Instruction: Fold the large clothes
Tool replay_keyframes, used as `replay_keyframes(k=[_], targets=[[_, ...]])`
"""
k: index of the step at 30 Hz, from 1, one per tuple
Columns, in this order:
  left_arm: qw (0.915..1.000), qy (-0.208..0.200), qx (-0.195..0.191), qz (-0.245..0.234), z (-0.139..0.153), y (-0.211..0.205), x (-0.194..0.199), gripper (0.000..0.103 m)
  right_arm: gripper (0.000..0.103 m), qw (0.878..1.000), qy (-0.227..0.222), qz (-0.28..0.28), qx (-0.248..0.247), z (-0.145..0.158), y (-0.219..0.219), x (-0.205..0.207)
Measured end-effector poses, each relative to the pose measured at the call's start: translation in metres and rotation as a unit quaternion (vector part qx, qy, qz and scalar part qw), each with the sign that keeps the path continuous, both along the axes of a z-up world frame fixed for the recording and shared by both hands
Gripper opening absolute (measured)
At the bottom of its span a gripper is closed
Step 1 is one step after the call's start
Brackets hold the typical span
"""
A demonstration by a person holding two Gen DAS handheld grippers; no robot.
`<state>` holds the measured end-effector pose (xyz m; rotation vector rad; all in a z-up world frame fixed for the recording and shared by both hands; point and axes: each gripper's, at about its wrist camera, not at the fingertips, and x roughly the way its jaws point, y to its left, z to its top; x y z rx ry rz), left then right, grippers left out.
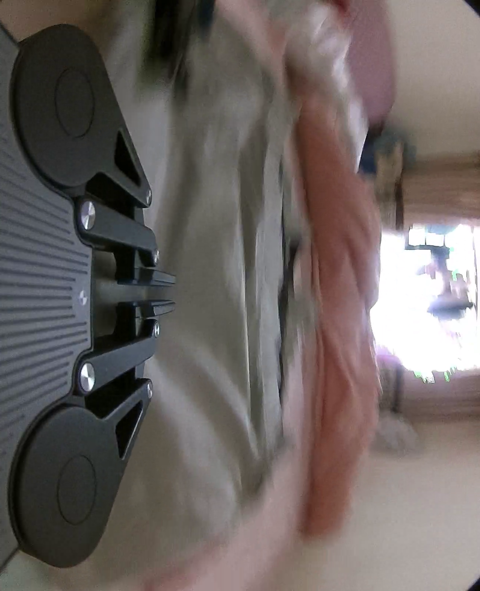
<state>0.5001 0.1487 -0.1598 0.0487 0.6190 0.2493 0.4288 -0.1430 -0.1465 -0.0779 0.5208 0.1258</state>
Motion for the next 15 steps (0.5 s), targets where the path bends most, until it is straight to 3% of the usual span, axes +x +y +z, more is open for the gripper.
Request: replay_keyframes(k=[3, 5, 8, 11, 13, 15], targets=[[0.9989, 0.007, 0.012, 0.046, -0.001, 0.047, -0.019, 0.103, 0.006, 0.998, 0.002, -0.054, -0.034, -0.008, -0.053, 0.006], [0.9974, 0.011, 0.009, 0.071, -0.004, 0.077, -0.034, 0.103, 0.0, 0.995, 0.005, -0.098, -0.021, -0.008, -0.096, 0.012], [0.9962, 0.01, -0.037, 0.079, -0.002, 0.104, -0.056, 0.103, 0.0, 0.99, 0.011, -0.137, 0.022, -0.008, -0.139, 0.02], [0.9959, 0.008, -0.009, 0.089, 0.005, 0.095, -0.066, 0.101, 0.002, 0.985, 0.021, -0.174, -0.001, -0.006, -0.138, 0.026], [0.9952, -0.012, -0.027, 0.093, 0.017, 0.089, -0.073, 0.099, 0.01, 0.984, 0.0, -0.174, 0.033, 0.009, -0.128, 0.014], [0.9948, -0.042, -0.058, 0.073, 0.035, 0.075, -0.081, 0.1, 0.011, 0.986, -0.022, -0.15, 0.067, 0.022, -0.113, -0.005]])
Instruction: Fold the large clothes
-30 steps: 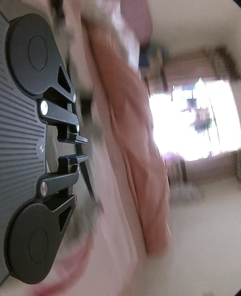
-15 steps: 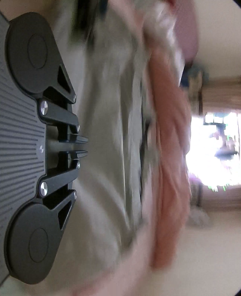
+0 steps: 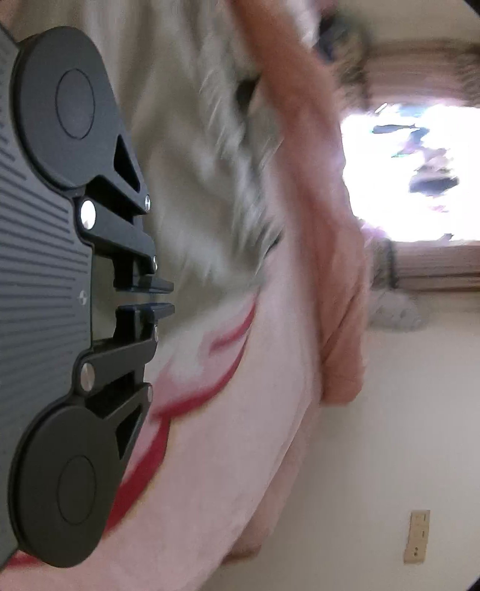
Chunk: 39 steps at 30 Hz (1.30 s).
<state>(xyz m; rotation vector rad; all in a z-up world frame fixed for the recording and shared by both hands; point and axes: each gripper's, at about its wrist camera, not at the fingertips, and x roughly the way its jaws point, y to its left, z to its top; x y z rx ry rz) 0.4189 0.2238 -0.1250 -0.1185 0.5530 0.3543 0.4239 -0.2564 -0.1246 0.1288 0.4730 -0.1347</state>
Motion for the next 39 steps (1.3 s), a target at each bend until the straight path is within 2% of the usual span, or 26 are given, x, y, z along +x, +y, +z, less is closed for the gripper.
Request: replay_keyframes(k=[3, 4, 7, 10, 14, 18, 20, 23, 24, 25, 26, 27, 28, 30, 33, 34, 36, 38, 39], targets=[[0.9988, -0.035, -0.009, -0.034, 0.022, -0.041, -0.006, 0.101, 0.013, 0.998, -0.03, 0.049, 0.035, 0.013, 0.036, -0.03], [0.9982, -0.034, -0.01, -0.049, 0.024, -0.053, -0.003, 0.101, 0.015, 0.996, -0.032, 0.076, 0.046, 0.014, 0.053, -0.031], [0.9966, -0.003, -0.009, -0.081, 0.018, -0.093, 0.007, 0.101, 0.016, 0.986, -0.016, 0.145, 0.076, 0.006, 0.096, -0.039], [0.9954, 0.023, -0.025, -0.089, 0.008, -0.116, 0.009, 0.101, 0.016, 0.981, 0.008, 0.17, 0.091, -0.007, 0.125, -0.043], [0.9945, 0.033, -0.025, -0.096, -0.005, -0.124, 0.008, 0.101, 0.013, 0.978, 0.03, 0.186, 0.093, -0.012, 0.142, -0.041], [0.9932, 0.065, -0.033, -0.091, -0.026, -0.122, 0.018, 0.101, 0.016, 0.976, 0.04, 0.198, 0.079, -0.02, 0.15, -0.039], [0.9928, 0.08, -0.025, -0.085, -0.041, -0.119, 0.023, 0.103, 0.016, 0.975, 0.045, 0.206, 0.073, -0.022, 0.151, -0.044], [0.993, 0.082, -0.012, -0.084, -0.045, -0.11, 0.023, 0.103, 0.017, 0.975, 0.046, 0.213, 0.038, -0.023, 0.143, -0.045], [0.9935, 0.083, -0.008, -0.078, -0.044, -0.106, 0.022, 0.103, 0.029, 0.98, 0.049, 0.193, 0.022, -0.024, 0.137, -0.044], [0.9938, 0.084, -0.002, -0.073, -0.044, -0.103, 0.021, 0.103, 0.049, 0.985, 0.051, 0.167, 0.01, -0.025, 0.129, -0.042], [0.9942, 0.084, 0.004, -0.067, -0.044, -0.098, 0.019, 0.103, 0.052, 0.989, 0.055, 0.136, 0.006, -0.027, 0.117, -0.04], [0.9945, 0.085, 0.006, -0.061, -0.044, -0.093, 0.017, 0.103, 0.049, 0.992, 0.059, 0.112, 0.01, -0.03, 0.102, -0.039], [0.9949, 0.087, 0.006, -0.051, -0.045, -0.085, 0.015, 0.103, 0.039, 0.993, 0.062, 0.095, 0.019, -0.032, 0.085, -0.038], [0.9955, 0.088, 0.009, -0.033, -0.043, -0.074, 0.009, 0.103, 0.025, 0.995, 0.061, 0.075, 0.034, -0.033, 0.052, -0.039], [0.9949, 0.096, 0.027, -0.017, -0.041, -0.06, 0.002, 0.103, 0.025, 0.997, 0.067, 0.021, 0.014, -0.035, 0.012, -0.041], [0.9944, 0.099, 0.035, -0.013, -0.041, -0.057, 0.001, 0.103, 0.01, 0.998, 0.067, 0.014, 0.016, -0.037, -0.001, -0.042], [0.9938, 0.103, 0.042, -0.001, -0.041, -0.05, -0.002, 0.103, 0.0, 0.996, 0.072, 0.027, 0.052, -0.038, -0.021, -0.044], [0.9939, 0.103, 0.033, 0.018, -0.04, -0.039, -0.007, 0.103, 0.0, 0.995, 0.078, 0.025, 0.061, -0.037, -0.029, -0.047], [0.9943, 0.102, 0.02, 0.025, -0.04, -0.033, -0.01, 0.103, 0.001, 0.996, 0.08, 0.007, 0.037, -0.036, -0.025, -0.048]])
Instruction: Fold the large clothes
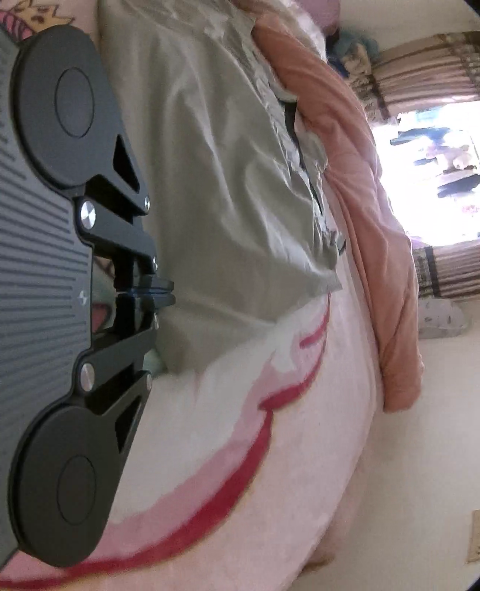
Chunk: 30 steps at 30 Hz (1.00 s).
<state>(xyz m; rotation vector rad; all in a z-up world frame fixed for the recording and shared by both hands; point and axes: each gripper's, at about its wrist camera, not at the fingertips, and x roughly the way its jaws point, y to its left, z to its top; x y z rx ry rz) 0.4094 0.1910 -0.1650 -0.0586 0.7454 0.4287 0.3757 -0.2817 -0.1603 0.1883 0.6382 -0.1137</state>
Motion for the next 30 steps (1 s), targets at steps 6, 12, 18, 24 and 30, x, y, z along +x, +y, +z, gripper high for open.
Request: replay_keyframes(k=[6, 12, 18, 24, 30], targets=[[0.9998, -0.004, -0.016, 0.007, -0.001, 0.012, -0.009, 0.103, 0.051, 0.997, 0.001, -0.057, -0.054, -0.006, 0.0, -0.005], [0.9998, 0.007, -0.014, 0.01, 0.003, 0.018, -0.005, 0.103, 0.066, 0.997, -0.012, -0.072, -0.014, -0.011, -0.018, -0.009], [0.9946, -0.068, -0.077, 0.007, 0.038, 0.034, -0.026, 0.103, 0.027, 0.996, -0.037, -0.081, 0.03, -0.006, -0.018, -0.038], [0.9915, -0.094, -0.063, -0.065, 0.045, -0.017, -0.007, 0.103, 0.026, 0.996, -0.082, 0.008, 0.026, 0.011, 0.031, -0.041], [0.9862, -0.057, -0.052, -0.147, 0.021, -0.081, 0.025, 0.103, 0.026, 0.981, -0.083, 0.16, 0.07, 0.021, 0.123, -0.005]])
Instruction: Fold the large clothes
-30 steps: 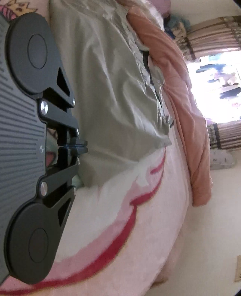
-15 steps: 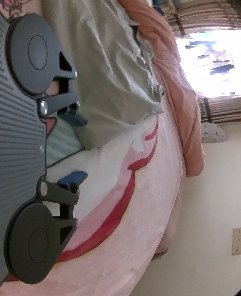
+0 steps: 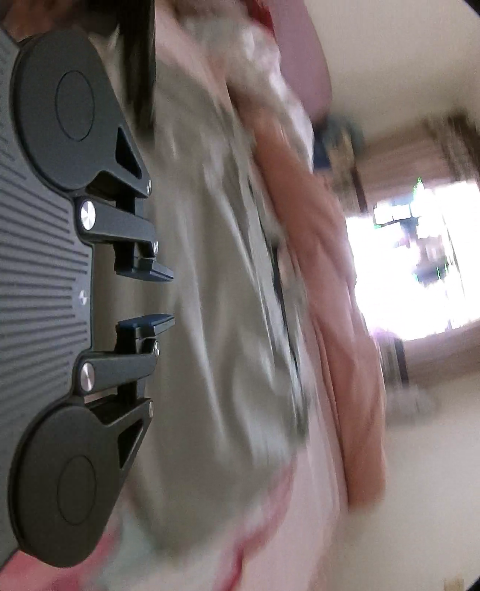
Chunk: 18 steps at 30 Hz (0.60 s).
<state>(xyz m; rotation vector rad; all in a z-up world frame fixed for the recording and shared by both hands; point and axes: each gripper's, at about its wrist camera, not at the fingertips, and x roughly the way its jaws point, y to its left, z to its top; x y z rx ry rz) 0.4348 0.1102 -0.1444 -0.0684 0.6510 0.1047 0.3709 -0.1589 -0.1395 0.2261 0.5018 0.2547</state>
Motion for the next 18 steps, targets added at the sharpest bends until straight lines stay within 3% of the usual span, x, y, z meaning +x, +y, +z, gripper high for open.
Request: replay_keyframes(k=[3, 5, 8, 11, 15, 17, 18], targets=[[0.9996, 0.022, 0.012, -0.01, -0.018, -0.009, 0.011, 0.103, 0.026, 0.999, 0.014, 0.022, -0.032, -0.006, 0.035, 0.01], [0.9998, 0.017, 0.009, -0.004, -0.022, 0.001, 0.008, 0.103, 0.026, 0.998, 0.023, 0.016, -0.054, -0.012, 0.037, 0.014], [0.9989, 0.022, 0.017, 0.036, -0.023, 0.032, 0.003, 0.103, 0.026, 0.997, 0.045, -0.033, -0.047, -0.015, 0.004, 0.02], [0.9959, 0.023, 0.026, 0.083, -0.023, 0.064, -0.006, 0.103, 0.016, 0.995, 0.059, -0.059, -0.05, -0.015, -0.036, 0.02], [0.9915, 0.027, 0.039, 0.122, -0.024, 0.093, -0.017, 0.103, 0.018, 0.983, 0.068, -0.158, -0.07, -0.018, -0.084, 0.01], [0.9899, 0.029, 0.019, 0.138, -0.025, 0.105, -0.021, 0.103, 0.019, 0.979, 0.076, -0.189, -0.03, -0.022, -0.115, 0.004], [0.9895, 0.03, 0.007, 0.142, -0.026, 0.11, -0.022, 0.103, 0.025, 0.977, 0.085, -0.195, 0.004, -0.024, -0.129, 0.001]])
